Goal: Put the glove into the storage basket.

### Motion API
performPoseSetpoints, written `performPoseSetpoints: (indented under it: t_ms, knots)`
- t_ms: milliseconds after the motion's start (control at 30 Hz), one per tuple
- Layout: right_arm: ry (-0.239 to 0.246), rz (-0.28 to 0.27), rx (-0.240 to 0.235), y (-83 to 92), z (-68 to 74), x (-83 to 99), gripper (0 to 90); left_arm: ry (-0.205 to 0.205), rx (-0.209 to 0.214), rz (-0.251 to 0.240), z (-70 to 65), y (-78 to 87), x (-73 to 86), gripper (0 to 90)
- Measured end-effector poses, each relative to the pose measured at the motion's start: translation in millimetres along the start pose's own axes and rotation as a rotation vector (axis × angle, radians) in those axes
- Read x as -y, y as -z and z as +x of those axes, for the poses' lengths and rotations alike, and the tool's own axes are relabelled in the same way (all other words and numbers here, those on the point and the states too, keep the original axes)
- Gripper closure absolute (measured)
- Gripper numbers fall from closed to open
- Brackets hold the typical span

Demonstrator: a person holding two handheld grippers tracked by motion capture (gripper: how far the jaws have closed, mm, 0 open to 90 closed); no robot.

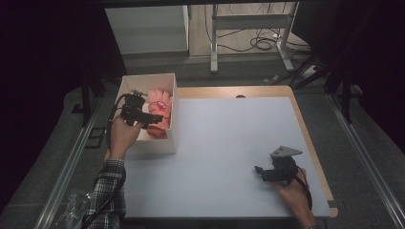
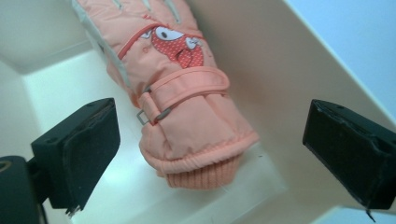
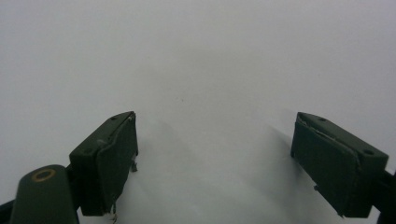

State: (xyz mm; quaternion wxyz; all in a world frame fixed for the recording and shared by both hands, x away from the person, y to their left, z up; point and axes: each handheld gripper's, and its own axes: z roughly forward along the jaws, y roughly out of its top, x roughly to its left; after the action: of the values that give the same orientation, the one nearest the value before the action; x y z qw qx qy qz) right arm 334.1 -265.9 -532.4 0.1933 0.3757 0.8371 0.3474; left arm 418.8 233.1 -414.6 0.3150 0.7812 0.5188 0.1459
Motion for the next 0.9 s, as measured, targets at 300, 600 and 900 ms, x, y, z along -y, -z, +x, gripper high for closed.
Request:
performPoseSetpoints:
  t_ms: [300,600,900]
  knots:
    - [0.001,0.000,0.001,0.0,0.0,0.0,15.0,-0.037,0.023,-0.035,-11.0,13.1,3.9,4.5]
    - [0.000,0.000,0.001,0.0,0.1,0.0,15.0,-0.088,0.067,-0.076,-33.2,24.5,3.8,4.5]
    - [0.002,-0.001,0.002,0.0,0.4,-0.1,14.9,-0.156,0.121,-0.097,-63.8,26.9,1.9,4.3]
